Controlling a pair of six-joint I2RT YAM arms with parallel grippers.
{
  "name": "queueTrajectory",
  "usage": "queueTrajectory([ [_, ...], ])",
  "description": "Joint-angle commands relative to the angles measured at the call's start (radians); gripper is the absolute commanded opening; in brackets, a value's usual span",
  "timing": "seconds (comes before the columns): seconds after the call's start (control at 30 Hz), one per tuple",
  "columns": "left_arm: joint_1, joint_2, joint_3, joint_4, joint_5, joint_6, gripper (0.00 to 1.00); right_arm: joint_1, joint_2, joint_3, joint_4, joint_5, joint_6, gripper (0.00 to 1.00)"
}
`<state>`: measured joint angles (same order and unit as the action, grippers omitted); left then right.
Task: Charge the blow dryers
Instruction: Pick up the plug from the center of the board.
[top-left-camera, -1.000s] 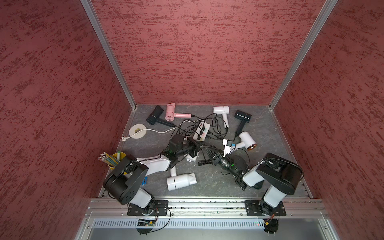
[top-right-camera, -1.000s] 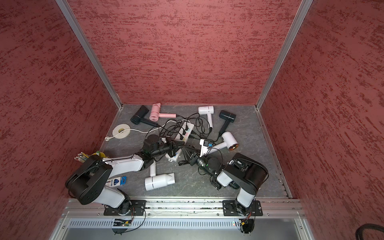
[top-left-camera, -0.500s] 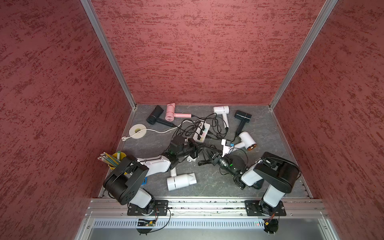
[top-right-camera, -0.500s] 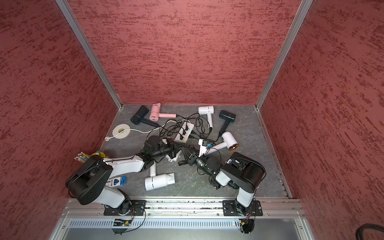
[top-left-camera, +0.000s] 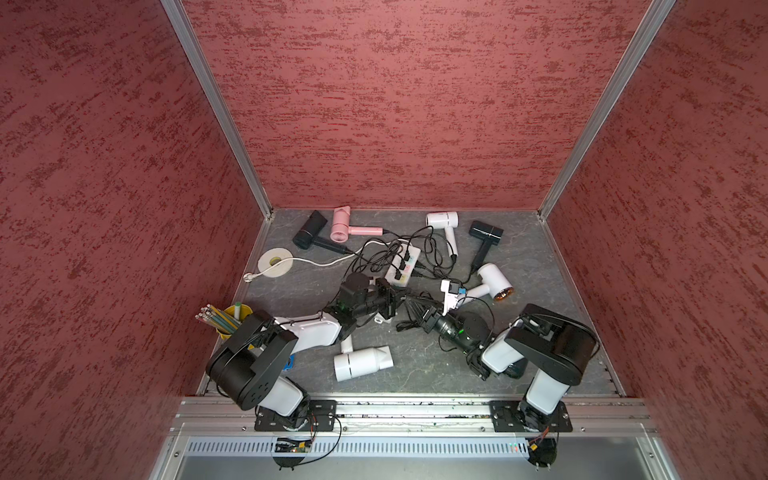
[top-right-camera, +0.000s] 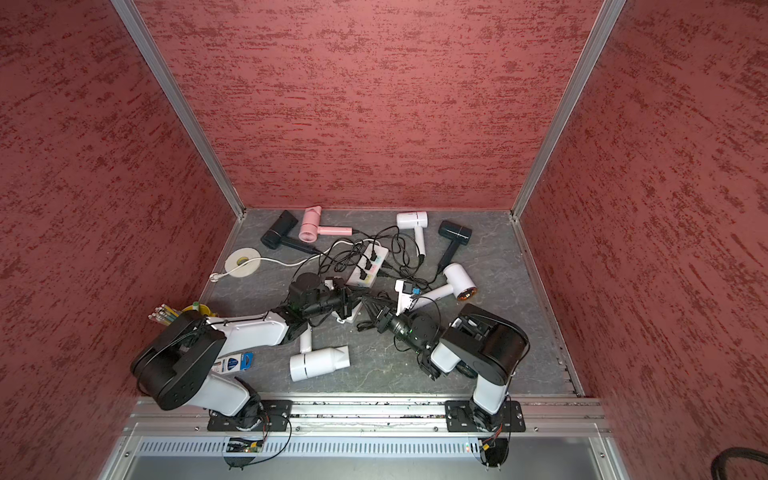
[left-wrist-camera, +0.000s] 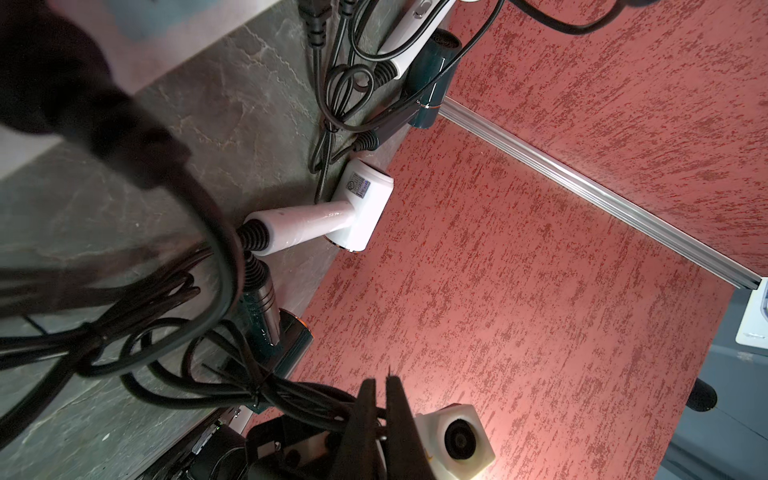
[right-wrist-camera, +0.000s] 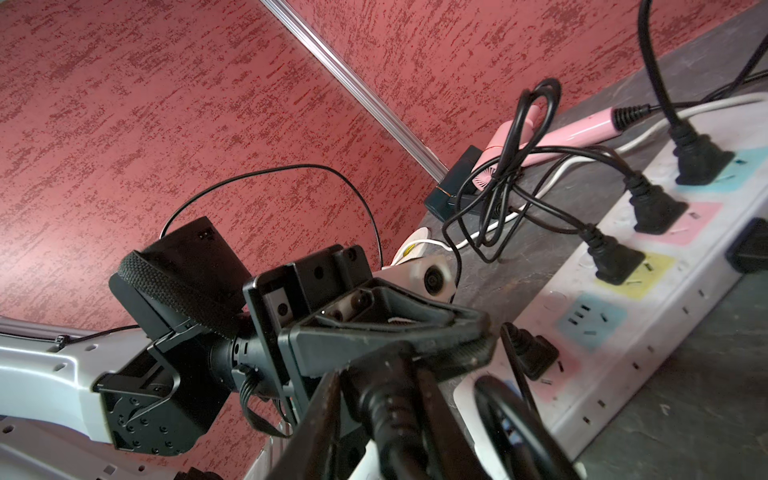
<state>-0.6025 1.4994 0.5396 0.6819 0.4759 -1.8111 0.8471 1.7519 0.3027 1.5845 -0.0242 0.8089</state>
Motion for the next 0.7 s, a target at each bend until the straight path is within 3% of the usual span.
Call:
queueTrajectory([
  [0.0, 0.008, -0.028, -0.022, 0.043, 0.032, -0.009, 0.05, 0.004, -0.027, -0.014, 0.251, -0.005, -0.028, 0.37],
  [0.13, 0.015, -0.035, -0.028, 0.044, 0.036, -0.009, 0.05, 0.006, -0.035, -0.020, 0.252, -0.005, -0.033, 0.35],
  [0.37, 0.026, -0.045, -0.038, 0.040, 0.035, -0.006, 0.05, 0.007, -0.040, -0.017, 0.253, -0.012, -0.043, 0.10],
  [0.5, 0.032, -0.042, -0.034, 0.037, 0.041, 0.003, 0.06, 0.009, -0.041, -0.013, 0.251, -0.016, -0.049, 0.04],
  [0.57, 0.036, -0.047, -0.023, 0.028, 0.049, 0.024, 0.17, 0.009, -0.046, -0.015, 0.248, -0.014, -0.067, 0.00],
  [0.67, 0.052, -0.083, 0.000, -0.055, 0.055, 0.086, 0.44, 0.008, -0.089, -0.013, 0.156, 0.011, -0.115, 0.00],
])
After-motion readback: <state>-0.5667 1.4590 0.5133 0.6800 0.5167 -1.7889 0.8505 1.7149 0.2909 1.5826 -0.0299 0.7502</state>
